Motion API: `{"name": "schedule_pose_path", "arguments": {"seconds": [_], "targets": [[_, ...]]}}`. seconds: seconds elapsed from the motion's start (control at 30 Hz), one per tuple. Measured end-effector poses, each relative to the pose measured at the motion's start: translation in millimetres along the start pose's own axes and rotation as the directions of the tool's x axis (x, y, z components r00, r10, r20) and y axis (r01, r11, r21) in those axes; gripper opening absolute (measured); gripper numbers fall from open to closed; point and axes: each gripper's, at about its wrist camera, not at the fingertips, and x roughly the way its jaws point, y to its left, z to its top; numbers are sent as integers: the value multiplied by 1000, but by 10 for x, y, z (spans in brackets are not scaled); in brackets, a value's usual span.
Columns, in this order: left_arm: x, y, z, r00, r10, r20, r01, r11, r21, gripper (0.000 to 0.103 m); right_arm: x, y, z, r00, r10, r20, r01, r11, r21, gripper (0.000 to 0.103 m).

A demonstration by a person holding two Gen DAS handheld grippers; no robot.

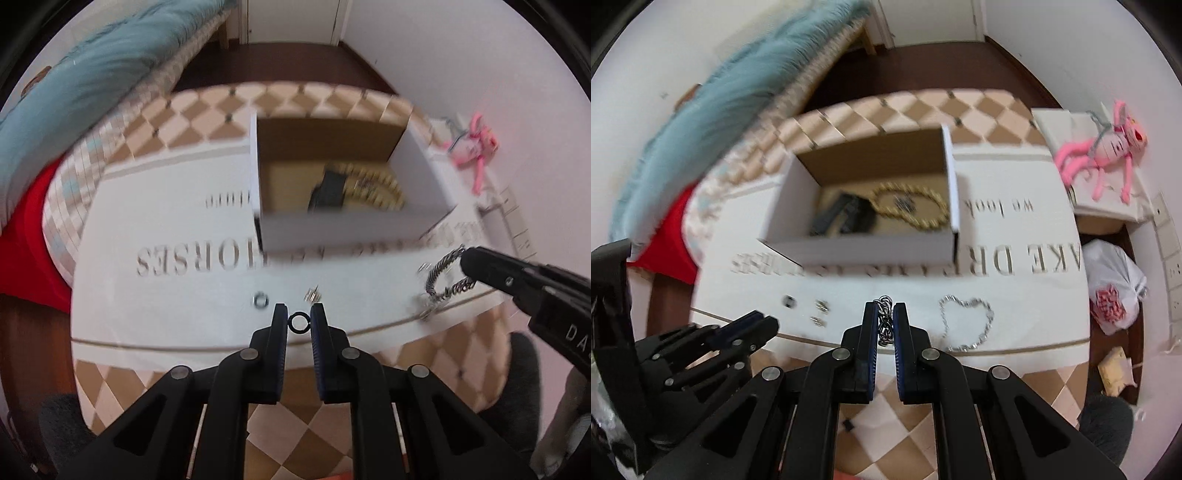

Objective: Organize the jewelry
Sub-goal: 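Lower the chain and ring into the white box and open both grippers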

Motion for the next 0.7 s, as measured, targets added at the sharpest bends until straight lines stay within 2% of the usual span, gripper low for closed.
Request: {"name": "schedule_pose_path", "arguments": {"seconds": [0.13, 0.3, 0.47, 0.7], "targets": [[-290, 0, 341, 997, -58, 51, 58, 998, -5, 10, -377, 97, 221, 997, 49, 64, -47, 999, -21, 8], [-280, 8, 803, 996, -63, 69, 62, 998, 12, 10, -642, 140, 634, 989, 70, 130, -63, 996, -55, 8], [113, 67, 1199, 999, -46, 2, 46, 999, 30, 10, -314, 127, 1024, 994, 8, 107, 0, 997, -82, 8], [499, 91, 1489, 995, -24, -97, 24, 1000, 2, 11, 289, -15, 1404, 994, -101, 36, 103, 990, -94, 8]]}}
